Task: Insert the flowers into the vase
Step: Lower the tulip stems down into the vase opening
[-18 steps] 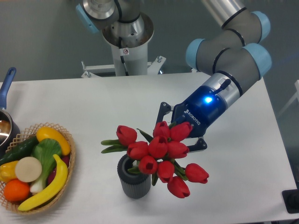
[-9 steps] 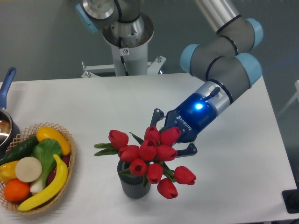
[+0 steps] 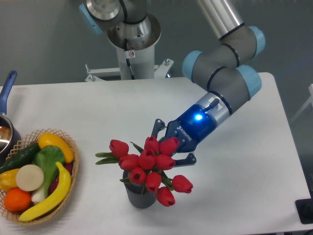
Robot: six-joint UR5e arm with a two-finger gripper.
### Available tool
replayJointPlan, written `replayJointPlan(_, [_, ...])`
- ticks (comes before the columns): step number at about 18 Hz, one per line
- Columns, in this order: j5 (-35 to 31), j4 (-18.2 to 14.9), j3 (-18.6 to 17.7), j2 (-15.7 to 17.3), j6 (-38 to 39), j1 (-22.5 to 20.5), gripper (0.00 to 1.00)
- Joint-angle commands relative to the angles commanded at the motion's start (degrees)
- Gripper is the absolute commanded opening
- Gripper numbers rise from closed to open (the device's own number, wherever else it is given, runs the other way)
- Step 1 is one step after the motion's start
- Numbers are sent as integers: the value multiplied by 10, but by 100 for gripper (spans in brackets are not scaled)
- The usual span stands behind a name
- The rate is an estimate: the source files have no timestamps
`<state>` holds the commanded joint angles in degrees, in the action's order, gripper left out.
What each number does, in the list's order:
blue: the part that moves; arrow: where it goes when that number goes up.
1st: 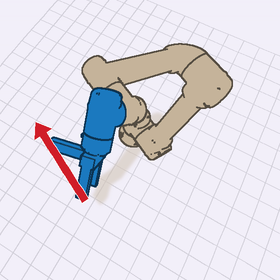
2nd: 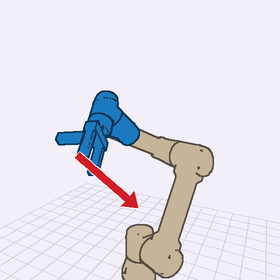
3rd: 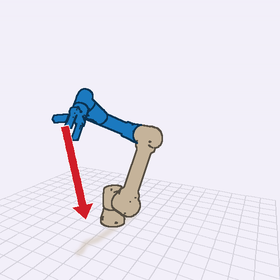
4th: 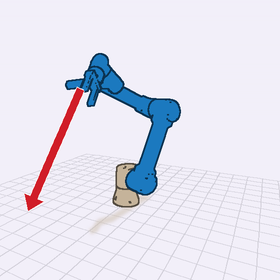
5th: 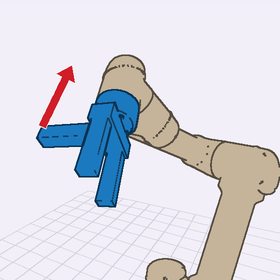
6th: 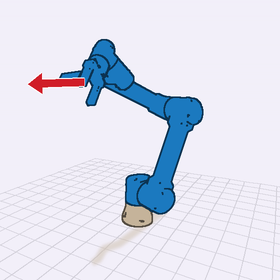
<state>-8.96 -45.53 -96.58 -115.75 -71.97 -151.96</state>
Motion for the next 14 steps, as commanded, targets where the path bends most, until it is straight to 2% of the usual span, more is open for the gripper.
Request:
replayJointPlan(9, [-24,1,-17,-19,-36,11,24])
replayJointPlan(14, [-24,1,-22,-21,-36,11,42])
